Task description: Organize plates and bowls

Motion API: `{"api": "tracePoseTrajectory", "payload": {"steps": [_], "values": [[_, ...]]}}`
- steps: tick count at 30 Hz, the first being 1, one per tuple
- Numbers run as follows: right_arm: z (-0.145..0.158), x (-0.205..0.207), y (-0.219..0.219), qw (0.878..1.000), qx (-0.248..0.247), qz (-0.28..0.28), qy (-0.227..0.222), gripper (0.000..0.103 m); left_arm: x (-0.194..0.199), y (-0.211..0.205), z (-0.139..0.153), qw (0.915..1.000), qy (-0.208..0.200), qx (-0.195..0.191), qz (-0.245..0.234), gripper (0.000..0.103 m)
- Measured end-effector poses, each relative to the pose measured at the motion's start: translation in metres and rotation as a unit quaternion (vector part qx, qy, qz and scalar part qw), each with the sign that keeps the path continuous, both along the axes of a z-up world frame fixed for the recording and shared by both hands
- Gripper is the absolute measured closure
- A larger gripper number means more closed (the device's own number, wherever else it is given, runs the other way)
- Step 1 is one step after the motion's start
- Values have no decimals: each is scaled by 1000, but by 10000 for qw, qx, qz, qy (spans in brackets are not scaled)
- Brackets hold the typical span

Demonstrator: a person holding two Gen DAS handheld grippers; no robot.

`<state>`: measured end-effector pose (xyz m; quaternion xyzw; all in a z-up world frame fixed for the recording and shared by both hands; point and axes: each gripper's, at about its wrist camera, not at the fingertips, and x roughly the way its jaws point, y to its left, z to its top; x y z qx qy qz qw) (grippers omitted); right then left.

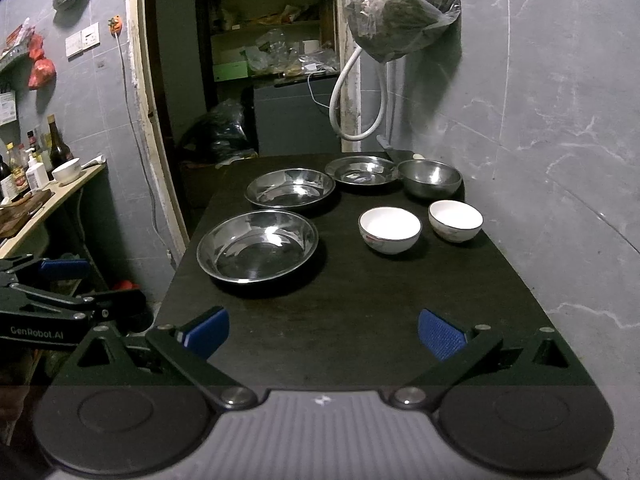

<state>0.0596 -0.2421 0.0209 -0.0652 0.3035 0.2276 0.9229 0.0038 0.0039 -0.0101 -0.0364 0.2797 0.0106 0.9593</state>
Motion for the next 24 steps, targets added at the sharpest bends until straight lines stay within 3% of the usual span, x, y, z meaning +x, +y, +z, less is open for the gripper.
{"api": "tracePoseTrajectory", "payload": {"steps": [24], "values": [[-1, 6, 2, 10000, -23, -16, 22, 0, 4, -1, -1, 10000, 54, -6, 23, 1]]}}
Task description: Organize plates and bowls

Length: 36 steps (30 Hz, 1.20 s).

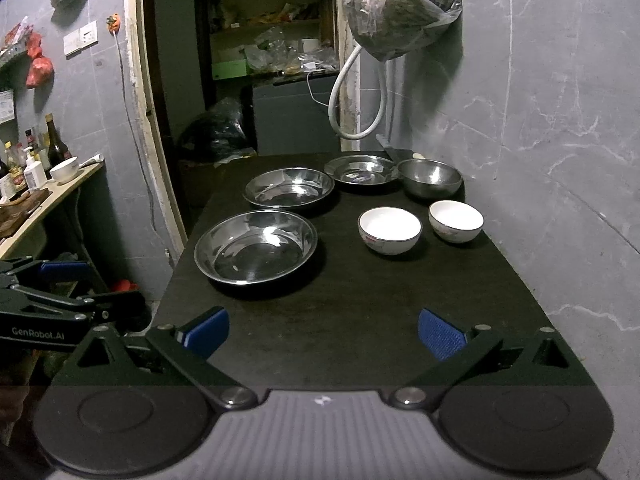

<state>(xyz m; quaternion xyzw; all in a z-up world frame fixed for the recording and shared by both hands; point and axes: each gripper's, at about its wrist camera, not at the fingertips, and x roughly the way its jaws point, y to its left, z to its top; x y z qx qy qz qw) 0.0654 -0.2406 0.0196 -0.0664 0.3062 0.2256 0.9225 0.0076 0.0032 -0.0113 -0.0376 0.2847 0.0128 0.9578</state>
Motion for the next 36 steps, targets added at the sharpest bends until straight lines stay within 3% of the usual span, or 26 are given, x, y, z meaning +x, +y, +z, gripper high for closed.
{"api": "tracePoseTrajectory", "payload": {"steps": [25, 36], "values": [[-2, 9, -3, 10000, -40, -50, 74, 0, 8, -5, -3, 9999, 114, 1, -5, 1], [-10, 34, -2, 9995, -74, 167, 267, 0, 25, -2, -6, 9989, 325, -19, 352, 1]]}}
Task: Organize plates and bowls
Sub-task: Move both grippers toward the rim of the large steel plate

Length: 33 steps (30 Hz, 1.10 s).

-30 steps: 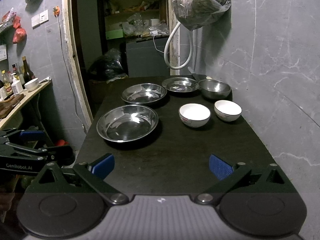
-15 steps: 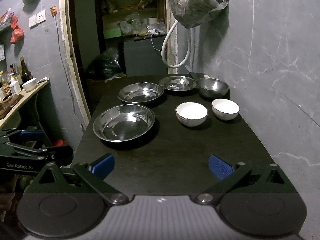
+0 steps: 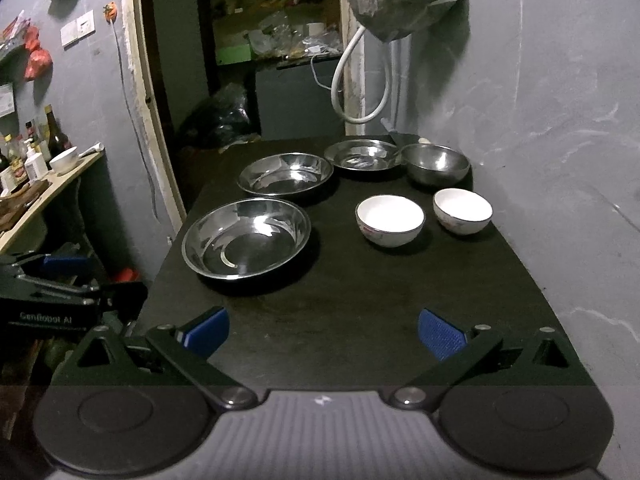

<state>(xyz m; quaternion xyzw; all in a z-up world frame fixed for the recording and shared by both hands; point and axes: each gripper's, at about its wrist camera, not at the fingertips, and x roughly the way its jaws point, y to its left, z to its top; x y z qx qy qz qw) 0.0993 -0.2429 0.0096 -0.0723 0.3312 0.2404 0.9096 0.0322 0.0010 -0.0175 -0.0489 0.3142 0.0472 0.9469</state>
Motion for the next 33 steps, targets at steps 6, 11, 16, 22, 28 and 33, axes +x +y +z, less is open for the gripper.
{"api": "tracePoseTrajectory", "payload": {"steps": [6, 11, 16, 22, 28, 33], "values": [[-8, 28, -1, 9997, -4, 213, 88, 0, 20, 5, -2, 9988, 112, -59, 477, 1], [-12, 61, -4, 9989, 29, 436, 175, 0, 43, 9, 1, 9958, 235, -131, 875, 1], [-19, 96, -4, 9973, 156, 672, 256, 0, 69, 8, 7, 9921, 437, -139, 1167, 1], [-21, 128, 1, 9940, 438, 971, 259, 0, 87, 11, 18, 9865, 503, -68, 1557, 1], [-29, 153, 20, 9929, 604, 953, 375, 0, 107, 22, 24, 9851, 695, -67, 1572, 1], [-30, 173, 43, 9945, 686, 755, 244, 0, 141, 48, 26, 9883, 644, 58, 1383, 1]]}}
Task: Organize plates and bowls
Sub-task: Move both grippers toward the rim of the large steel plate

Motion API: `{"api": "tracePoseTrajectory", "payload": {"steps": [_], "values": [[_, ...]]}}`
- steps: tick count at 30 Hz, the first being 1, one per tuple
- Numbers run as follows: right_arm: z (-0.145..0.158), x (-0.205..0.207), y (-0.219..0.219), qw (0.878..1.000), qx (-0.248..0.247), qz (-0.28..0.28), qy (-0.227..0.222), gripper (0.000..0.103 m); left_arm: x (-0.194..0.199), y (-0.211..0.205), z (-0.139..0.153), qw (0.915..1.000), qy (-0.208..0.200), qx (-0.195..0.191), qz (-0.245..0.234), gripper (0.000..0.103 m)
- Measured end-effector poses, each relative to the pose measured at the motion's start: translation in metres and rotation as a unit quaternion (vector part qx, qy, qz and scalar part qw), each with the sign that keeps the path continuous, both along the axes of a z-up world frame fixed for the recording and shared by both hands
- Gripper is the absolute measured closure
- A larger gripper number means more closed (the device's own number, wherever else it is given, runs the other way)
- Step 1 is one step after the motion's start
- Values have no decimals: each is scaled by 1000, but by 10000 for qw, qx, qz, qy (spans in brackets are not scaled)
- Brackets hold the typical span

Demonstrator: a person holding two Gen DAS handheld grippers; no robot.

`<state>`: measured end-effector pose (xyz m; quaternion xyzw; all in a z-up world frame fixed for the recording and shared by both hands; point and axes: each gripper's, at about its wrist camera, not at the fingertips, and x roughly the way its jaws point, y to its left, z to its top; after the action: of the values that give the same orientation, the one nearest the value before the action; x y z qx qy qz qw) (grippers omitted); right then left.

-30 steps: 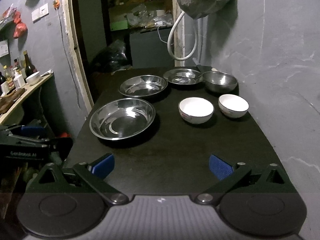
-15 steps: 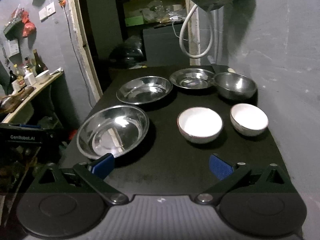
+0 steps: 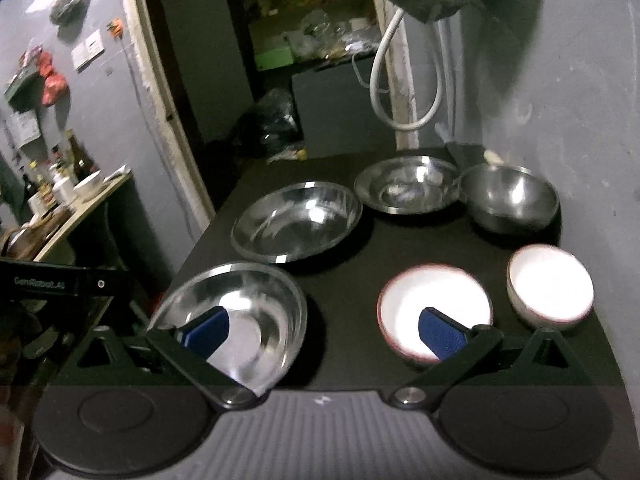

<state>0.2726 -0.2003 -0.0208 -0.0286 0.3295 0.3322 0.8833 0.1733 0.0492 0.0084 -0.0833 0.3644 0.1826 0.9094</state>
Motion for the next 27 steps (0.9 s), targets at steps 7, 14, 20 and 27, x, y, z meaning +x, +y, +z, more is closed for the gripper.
{"api": "tracePoseTrajectory", "payload": {"steps": [7, 14, 20, 27], "values": [[4, 39, 45, 9996, -106, -215, -162, 0, 76, 44, -12, 9998, -119, -87, -157, 1], [-14, 78, 78, 9982, -230, -552, 88, 0, 138, 72, -38, 9996, 6, -187, -197, 1], [-30, 104, 97, 9970, -219, -643, 373, 0, 173, 84, -55, 9986, 176, -397, -313, 3], [-40, 117, 109, 9961, -187, -696, 507, 20, 179, 83, -65, 9962, 220, -603, -581, 19]]}}
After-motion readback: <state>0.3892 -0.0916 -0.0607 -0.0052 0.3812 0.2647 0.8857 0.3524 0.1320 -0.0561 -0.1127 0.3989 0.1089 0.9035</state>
